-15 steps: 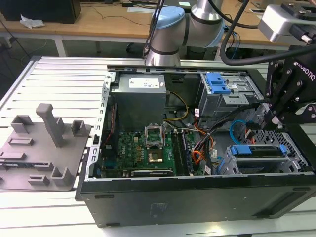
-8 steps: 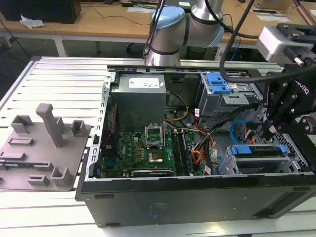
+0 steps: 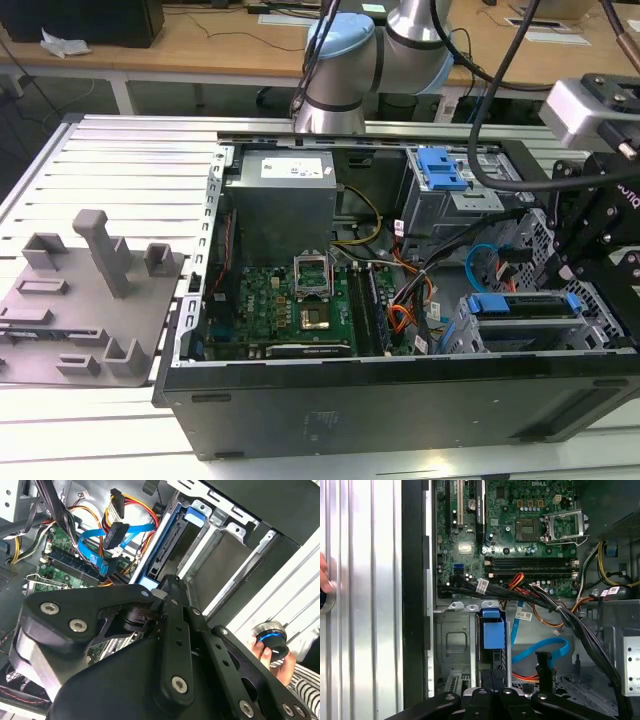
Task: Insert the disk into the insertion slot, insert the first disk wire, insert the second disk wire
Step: 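Insert the disk into the insertion slot, then insert the first disk wire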
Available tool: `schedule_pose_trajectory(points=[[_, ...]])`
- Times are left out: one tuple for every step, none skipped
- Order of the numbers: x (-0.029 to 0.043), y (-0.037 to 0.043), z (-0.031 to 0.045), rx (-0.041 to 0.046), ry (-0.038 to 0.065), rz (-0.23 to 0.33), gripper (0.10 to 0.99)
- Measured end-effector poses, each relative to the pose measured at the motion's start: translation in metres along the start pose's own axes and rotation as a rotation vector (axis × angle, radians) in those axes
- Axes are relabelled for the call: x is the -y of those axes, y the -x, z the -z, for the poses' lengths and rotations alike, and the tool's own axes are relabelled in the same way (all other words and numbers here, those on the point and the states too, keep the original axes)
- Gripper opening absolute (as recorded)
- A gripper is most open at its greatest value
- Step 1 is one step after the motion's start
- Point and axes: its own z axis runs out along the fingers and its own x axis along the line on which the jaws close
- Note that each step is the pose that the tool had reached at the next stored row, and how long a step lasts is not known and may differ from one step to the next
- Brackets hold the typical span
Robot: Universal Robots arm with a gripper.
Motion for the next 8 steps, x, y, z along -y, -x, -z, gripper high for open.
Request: schedule_pose_trajectory(points=[[0.0000, 0.0000, -0.0002, 0.0002, 0.000, 0.000, 0.106], [0.0000, 0.0000, -0.0004, 0.0003, 0.000, 0.000, 0.106], [0.0000, 0.0000, -0.0004, 0.0003, 0.000, 0.000, 0.106], [0.0000, 0.0000, -0.0005, 0.0003, 0.000, 0.000, 0.106], [0.0000, 0.0000, -0.0005, 0.0003, 0.000, 0.000, 0.106], [0.0000, 0.0000, -0.0006, 0.0003, 0.000, 0.000, 0.106], [0.0000, 0.0000, -0.0007, 0.0003, 0.000, 0.000, 0.106], [0.0000, 0.0000, -0.0007, 0.0003, 0.000, 0.000, 0.106]])
